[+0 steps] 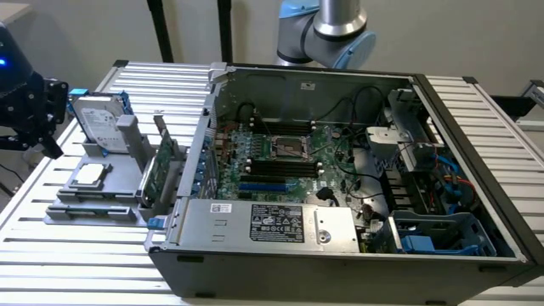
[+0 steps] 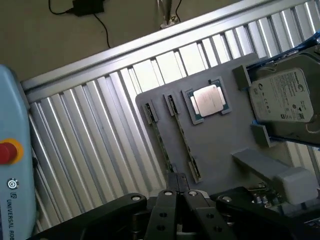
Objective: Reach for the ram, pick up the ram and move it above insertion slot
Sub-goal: 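Pick up the ram and move it above insertion slot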
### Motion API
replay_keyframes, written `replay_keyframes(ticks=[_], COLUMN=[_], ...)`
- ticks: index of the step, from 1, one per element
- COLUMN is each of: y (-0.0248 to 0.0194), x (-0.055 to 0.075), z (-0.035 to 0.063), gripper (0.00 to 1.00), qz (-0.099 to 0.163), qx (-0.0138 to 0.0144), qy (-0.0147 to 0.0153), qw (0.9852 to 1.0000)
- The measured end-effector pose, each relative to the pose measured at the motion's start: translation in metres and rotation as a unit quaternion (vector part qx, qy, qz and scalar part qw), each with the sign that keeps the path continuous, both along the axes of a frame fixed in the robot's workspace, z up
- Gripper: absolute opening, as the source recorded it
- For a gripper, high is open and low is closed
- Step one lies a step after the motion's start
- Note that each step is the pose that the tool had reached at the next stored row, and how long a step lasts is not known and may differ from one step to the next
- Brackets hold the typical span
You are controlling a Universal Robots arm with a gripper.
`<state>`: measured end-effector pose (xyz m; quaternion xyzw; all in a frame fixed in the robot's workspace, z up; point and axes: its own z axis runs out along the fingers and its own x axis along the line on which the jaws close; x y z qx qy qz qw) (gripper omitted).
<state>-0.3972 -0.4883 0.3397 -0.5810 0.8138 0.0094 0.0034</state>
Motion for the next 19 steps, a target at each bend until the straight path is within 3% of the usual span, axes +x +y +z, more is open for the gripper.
replay_keyframes(ticks=[5, 10, 15, 19], y=[0.0, 0.0, 0.0, 0.0], x=[0.0, 0.0, 0.0, -0.0001], z=[-0.0015, -0.0037, -0.006, -0.0071], gripper=[0.11, 0.11, 0.11, 0.11], qz=[0.045, 0.091, 0.135, 0.171], qx=[0.0001, 0.0001, 0.0002, 0.0004], qy=[-0.0025, -0.0035, -0.0041, -0.0046], qw=[0.999, 0.9959, 0.9908, 0.9852])
